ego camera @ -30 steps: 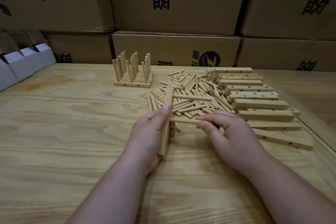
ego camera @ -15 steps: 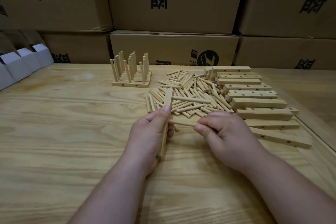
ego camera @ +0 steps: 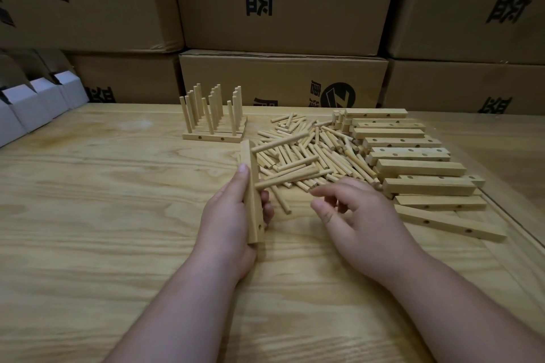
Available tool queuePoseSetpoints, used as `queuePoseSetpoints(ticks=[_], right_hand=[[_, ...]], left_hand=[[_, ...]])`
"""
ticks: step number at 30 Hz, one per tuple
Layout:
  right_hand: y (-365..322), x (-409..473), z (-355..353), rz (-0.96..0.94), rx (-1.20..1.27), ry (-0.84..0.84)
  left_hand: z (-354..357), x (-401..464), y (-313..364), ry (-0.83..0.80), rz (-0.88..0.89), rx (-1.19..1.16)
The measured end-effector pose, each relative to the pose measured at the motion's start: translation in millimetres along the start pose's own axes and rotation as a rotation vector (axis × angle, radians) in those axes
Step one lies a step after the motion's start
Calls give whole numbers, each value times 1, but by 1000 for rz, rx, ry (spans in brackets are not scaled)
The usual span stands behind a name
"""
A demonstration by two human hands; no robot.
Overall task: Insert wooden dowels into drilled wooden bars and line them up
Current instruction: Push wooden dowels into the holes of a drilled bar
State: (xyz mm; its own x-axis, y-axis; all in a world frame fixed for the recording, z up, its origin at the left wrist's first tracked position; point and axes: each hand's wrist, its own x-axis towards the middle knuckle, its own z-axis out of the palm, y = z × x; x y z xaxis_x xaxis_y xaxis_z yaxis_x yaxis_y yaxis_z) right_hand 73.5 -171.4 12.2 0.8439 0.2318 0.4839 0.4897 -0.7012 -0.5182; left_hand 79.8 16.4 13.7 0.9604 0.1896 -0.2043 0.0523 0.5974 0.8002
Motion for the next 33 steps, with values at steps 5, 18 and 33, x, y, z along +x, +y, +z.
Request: queuePoseSetpoints(ticks=[5, 18, 33], right_hand=[[-13, -3, 22, -60, -217, -304], [-12, -2, 25, -48, -354, -344], [-11, 2, 22, 16, -363, -94]], left_hand=[[0, 1, -1, 1, -13, -39], [1, 4, -3, 1, -7, -24], [2, 3, -3, 13, -17, -37]])
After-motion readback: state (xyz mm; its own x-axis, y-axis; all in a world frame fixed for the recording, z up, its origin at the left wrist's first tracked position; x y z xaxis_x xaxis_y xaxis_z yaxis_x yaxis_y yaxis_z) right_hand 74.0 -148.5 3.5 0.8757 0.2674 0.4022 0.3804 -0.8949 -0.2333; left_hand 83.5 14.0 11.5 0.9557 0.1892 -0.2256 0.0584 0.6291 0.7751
